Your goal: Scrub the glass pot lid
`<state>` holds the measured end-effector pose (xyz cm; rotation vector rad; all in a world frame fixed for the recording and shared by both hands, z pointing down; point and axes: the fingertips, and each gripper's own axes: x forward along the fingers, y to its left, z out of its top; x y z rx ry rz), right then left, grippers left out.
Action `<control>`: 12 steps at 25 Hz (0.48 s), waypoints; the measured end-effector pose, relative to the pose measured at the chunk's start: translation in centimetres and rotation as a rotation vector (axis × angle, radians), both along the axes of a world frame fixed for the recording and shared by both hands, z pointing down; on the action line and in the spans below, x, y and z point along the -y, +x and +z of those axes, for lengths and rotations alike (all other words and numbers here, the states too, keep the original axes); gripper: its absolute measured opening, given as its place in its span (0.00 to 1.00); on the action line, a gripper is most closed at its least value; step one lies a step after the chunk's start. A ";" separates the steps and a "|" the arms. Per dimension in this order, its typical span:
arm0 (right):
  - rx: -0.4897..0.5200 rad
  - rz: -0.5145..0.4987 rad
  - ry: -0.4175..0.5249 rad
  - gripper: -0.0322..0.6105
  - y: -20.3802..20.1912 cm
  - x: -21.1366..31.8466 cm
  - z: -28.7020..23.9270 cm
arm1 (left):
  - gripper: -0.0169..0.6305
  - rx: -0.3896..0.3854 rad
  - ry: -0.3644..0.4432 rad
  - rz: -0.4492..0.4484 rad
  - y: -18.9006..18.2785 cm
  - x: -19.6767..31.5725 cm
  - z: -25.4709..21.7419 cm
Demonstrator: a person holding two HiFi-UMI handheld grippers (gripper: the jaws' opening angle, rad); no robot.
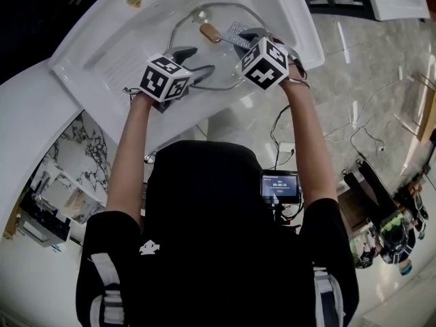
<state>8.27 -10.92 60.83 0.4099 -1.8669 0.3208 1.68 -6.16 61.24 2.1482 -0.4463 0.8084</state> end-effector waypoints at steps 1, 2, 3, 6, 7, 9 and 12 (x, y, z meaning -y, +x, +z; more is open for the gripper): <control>-0.009 -0.004 0.002 0.16 0.0 0.0 0.0 | 0.48 0.000 0.001 0.000 0.0 0.0 0.0; -0.019 -0.008 0.004 0.16 0.0 0.1 0.1 | 0.48 0.001 0.001 -0.001 0.1 0.1 0.0; -0.028 -0.011 0.006 0.16 0.0 0.2 0.1 | 0.48 0.001 0.002 -0.001 0.0 0.1 0.0; -0.038 0.010 0.006 0.16 -0.1 0.3 0.2 | 0.48 -0.001 0.010 -0.005 -0.1 0.1 0.0; -0.038 0.027 0.010 0.16 -0.1 0.3 0.2 | 0.48 0.001 0.014 -0.005 -0.1 0.0 0.0; -0.037 0.058 0.033 0.16 -0.2 0.5 0.1 | 0.48 0.010 0.020 0.003 -0.3 -0.1 -0.1; -0.046 0.090 0.081 0.17 -0.3 0.6 -0.2 | 0.48 0.036 0.016 0.054 -0.8 -0.9 -0.2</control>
